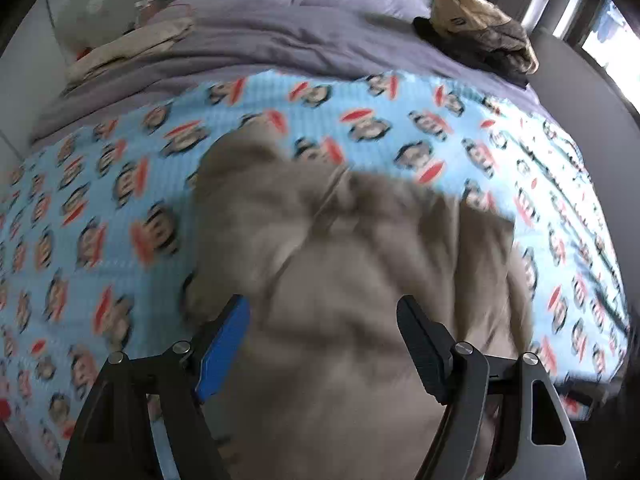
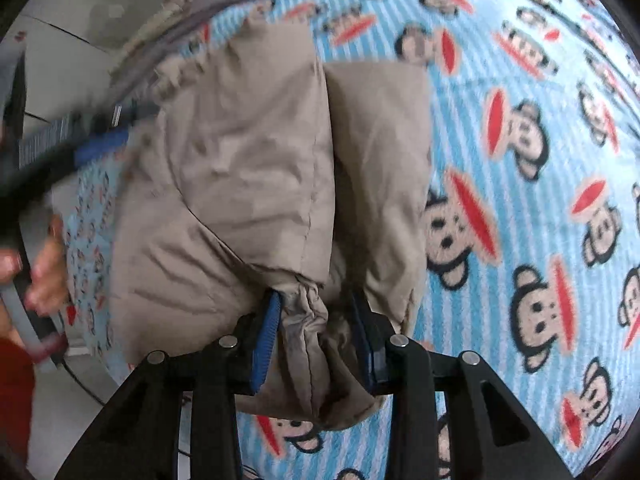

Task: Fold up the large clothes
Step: 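Lower the jacket bundle onto the blanket and open both grippers, then lift both grippers away from the folded jacket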

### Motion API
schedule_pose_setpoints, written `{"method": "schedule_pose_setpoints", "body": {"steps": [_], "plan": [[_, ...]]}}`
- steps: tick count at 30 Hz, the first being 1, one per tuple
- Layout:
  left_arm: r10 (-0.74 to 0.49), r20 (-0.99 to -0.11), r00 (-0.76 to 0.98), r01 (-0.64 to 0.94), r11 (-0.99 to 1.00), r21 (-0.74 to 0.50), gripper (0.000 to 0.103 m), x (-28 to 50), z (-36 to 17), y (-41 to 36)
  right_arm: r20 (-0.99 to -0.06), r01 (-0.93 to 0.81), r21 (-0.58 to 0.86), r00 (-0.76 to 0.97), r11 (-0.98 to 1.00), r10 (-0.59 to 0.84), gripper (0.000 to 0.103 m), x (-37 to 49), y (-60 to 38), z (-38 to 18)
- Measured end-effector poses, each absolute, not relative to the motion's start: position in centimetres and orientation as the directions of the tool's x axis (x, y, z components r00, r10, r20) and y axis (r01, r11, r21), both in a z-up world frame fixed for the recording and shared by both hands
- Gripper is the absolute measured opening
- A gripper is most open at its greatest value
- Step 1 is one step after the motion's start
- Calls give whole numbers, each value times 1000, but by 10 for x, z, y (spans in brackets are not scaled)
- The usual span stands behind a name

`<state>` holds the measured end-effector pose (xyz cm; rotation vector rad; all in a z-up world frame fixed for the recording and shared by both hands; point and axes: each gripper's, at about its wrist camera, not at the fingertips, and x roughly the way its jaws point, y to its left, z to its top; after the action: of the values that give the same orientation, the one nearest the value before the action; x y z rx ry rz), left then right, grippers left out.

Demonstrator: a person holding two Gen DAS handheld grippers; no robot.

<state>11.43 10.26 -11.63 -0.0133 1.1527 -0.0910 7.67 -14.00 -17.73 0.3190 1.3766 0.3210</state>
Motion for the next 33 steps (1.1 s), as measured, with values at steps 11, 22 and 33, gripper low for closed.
{"method": "schedule_pose_setpoints", "body": {"steps": [11, 22, 33], "plan": [[-63, -949, 310, -57, 995, -85, 77, 51, -125, 135, -935, 13, 349, 62, 937, 348, 40, 75, -132, -194], [-82, -942, 325, -33, 995, -98, 77, 28, -109, 137, -931, 51, 349, 133, 936, 340, 56, 56, -135, -144], [-94, -949, 301, -10, 995, -102, 89, 8, -107, 148, -937, 93, 318, 181, 943, 298, 69, 26, -113, -126]]}}
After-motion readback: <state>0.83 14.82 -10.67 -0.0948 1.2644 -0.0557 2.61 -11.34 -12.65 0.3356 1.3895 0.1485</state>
